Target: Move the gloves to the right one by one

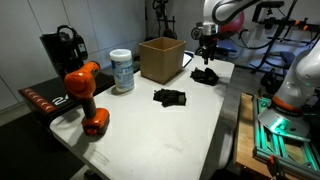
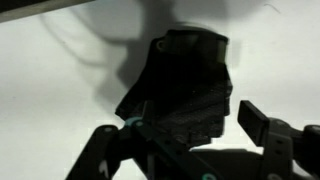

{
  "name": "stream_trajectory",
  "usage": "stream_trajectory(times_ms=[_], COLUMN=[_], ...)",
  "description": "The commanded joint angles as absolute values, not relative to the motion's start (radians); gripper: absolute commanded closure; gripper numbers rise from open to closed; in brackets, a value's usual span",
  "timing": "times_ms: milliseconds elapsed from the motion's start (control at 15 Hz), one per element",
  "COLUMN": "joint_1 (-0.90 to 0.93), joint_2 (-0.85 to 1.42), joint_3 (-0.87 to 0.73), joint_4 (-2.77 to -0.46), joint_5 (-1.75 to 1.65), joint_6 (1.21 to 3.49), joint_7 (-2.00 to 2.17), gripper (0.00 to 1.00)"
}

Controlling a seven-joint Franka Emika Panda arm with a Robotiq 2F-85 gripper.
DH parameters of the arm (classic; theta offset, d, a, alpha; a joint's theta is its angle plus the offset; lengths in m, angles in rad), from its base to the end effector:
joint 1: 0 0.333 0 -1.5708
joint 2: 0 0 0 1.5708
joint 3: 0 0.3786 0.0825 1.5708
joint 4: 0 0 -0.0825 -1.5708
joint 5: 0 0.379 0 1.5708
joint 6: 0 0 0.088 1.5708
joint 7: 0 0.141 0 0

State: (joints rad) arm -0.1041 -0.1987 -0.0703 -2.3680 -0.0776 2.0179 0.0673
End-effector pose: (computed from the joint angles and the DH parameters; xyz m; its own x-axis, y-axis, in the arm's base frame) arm 0.4238 -0.0823 0.4223 0.9683 -0.2013 -0.1482 -0.1943 -0.9791 0.0603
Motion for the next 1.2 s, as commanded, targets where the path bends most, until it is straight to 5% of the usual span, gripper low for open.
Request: stream_trajectory(times_ms=[0, 1133], joint_1=[-0.026, 0.111], joint_2=[-0.209, 0.205], joint_3=[-0.022, 0.151], joint_4=[-2.338, -2.139], joint_5=[0.055, 0.337], joint_6=[1.974, 2.282], joint_7=[0.057, -0.176], gripper=[0.0, 0.0])
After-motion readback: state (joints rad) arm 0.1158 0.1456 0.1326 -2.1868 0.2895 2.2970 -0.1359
